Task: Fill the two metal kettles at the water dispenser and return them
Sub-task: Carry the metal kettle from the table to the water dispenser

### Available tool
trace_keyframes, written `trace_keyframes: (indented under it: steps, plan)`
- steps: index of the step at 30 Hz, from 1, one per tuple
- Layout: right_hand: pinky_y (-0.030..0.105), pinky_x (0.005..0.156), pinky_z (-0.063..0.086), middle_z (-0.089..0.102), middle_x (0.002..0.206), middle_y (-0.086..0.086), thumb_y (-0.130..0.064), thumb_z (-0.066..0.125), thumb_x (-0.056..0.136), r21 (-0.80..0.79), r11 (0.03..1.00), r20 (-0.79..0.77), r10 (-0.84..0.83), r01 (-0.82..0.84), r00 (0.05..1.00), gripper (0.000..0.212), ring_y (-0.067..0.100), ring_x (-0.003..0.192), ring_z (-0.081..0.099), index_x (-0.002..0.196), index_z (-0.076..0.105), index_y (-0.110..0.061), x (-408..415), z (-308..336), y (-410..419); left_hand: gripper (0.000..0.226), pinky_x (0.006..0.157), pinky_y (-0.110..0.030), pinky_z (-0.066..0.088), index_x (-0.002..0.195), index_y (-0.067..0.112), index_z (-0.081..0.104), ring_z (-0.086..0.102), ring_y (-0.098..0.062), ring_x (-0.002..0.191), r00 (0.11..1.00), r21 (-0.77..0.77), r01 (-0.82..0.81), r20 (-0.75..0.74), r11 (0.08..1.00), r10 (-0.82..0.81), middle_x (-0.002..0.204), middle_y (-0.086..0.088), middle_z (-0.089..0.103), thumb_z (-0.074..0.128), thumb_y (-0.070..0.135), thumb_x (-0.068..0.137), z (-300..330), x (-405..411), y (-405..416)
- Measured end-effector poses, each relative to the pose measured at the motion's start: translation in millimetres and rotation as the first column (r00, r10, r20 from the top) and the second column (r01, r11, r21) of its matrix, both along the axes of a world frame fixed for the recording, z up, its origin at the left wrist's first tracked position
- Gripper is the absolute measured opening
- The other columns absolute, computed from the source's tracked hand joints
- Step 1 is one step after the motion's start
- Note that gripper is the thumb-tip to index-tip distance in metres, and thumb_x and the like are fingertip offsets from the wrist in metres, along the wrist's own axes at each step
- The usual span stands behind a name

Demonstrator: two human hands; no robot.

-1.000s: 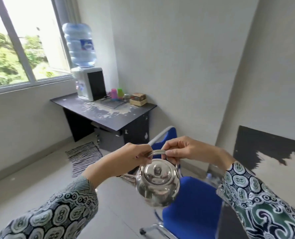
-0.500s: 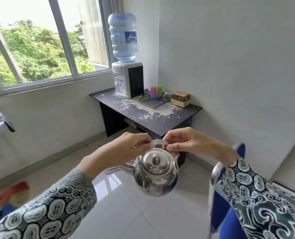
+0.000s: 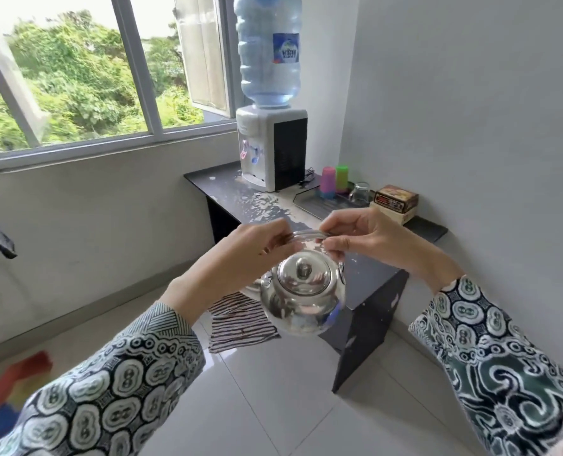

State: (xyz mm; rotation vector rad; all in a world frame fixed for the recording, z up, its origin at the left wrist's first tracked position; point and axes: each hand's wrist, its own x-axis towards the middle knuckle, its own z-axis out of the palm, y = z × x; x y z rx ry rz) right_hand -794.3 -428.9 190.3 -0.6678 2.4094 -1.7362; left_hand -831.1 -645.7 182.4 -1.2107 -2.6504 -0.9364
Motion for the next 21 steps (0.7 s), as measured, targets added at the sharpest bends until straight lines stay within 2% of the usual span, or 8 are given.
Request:
trace_keyframes:
  steps: [2,4,8,10,13,16,21]
  plan:
    - [0.017,0.064,0.052,0.067,0.068,-0.002,-0.006,0.059,0.077,-0.008,0.999,-0.045,-0.039,0.039,0.998,0.016,0.008,0.063,0.060,0.093,0.061,-0.006,-42.7,-1.5,0.6,0.015,0.070,-0.043,0.053,0.083,0.026,0.045,0.060,-0.019,0.071,0.999,-0.012,-0.028,-0.039,1.000,0.028,0.081,0.002,0.064,0.048,0.039,0.091,-2.2,-41.6,2.2]
    - [0.018,0.066,0.052,0.064,0.073,0.002,-0.003,0.058,0.080,0.015,0.997,-0.096,-0.070,0.072,0.993,0.015,0.007,0.065,0.059,0.095,0.060,-0.006,-81.2,-4.7,-0.5,0.012,0.069,-0.043,0.052,0.085,0.028,0.042,0.058,-0.019,0.070,0.994,-0.026,-0.064,-0.088,0.998,0.061,0.082,0.003,0.062,0.046,0.037,0.092,-4.5,-80.1,3.6]
    - [0.014,0.065,0.049,0.058,0.076,0.002,0.004,0.056,0.084,0.039,0.994,-0.169,-0.097,0.105,0.981,0.017,0.002,0.063,0.056,0.094,0.059,-0.010,-167.8,-12.5,-8.7,0.015,0.061,-0.034,0.044,0.094,0.021,0.047,0.052,-0.013,0.067,0.980,0.019,-0.133,-0.145,0.991,0.134,0.081,0.008,0.056,0.044,0.035,0.094,-11.7,-160.8,1.7]
    - [0.014,0.066,0.048,0.060,0.079,0.005,0.003,0.057,0.084,0.047,0.992,-0.190,-0.109,0.120,0.976,0.017,0.002,0.065,0.056,0.097,0.059,-0.008,-213.4,-15.5,-13.8,0.015,0.060,-0.033,0.042,0.095,0.019,0.047,0.049,-0.011,0.064,0.979,0.008,-0.148,-0.144,0.989,0.148,0.078,0.010,0.052,0.044,0.034,0.094,-14.8,-203.9,-2.5]
    - [0.014,0.067,0.047,0.061,0.080,0.005,0.002,0.057,0.084,0.051,0.988,-0.197,-0.132,0.145,0.971,0.017,0.002,0.066,0.056,0.100,0.059,-0.004,-279.0,-20.5,-19.6,0.013,0.066,-0.040,0.049,0.095,0.021,0.046,0.051,-0.019,0.070,0.981,-0.027,-0.146,-0.132,0.989,0.141,0.075,0.014,0.051,0.043,0.033,0.094,-14.7,-271.0,-11.5]
    - [0.014,0.067,0.047,0.062,0.081,0.002,0.000,0.059,0.084,0.043,0.987,-0.186,-0.143,0.154,0.972,0.016,0.003,0.069,0.057,0.100,0.061,-0.003,-350.5,-18.5,-27.0,0.011,0.067,-0.039,0.048,0.096,0.020,0.047,0.051,-0.018,0.071,0.984,-0.074,-0.120,-0.140,0.990,0.109,0.083,0.008,0.054,0.042,0.029,0.096,-6.1,-345.4,-20.7]
    - [0.016,0.070,0.048,0.062,0.078,-0.003,-0.002,0.059,0.083,0.021,0.987,-0.178,-0.150,0.156,0.973,0.019,0.002,0.068,0.059,0.092,0.062,-0.019,-455.2,-11.4,-39.3,0.009,0.070,-0.043,0.050,0.088,0.028,0.040,0.051,-0.018,0.071,0.992,-0.142,-0.082,-0.109,0.986,0.067,0.079,0.012,0.053,0.045,0.029,0.095,6.4,-457.2,-33.5]
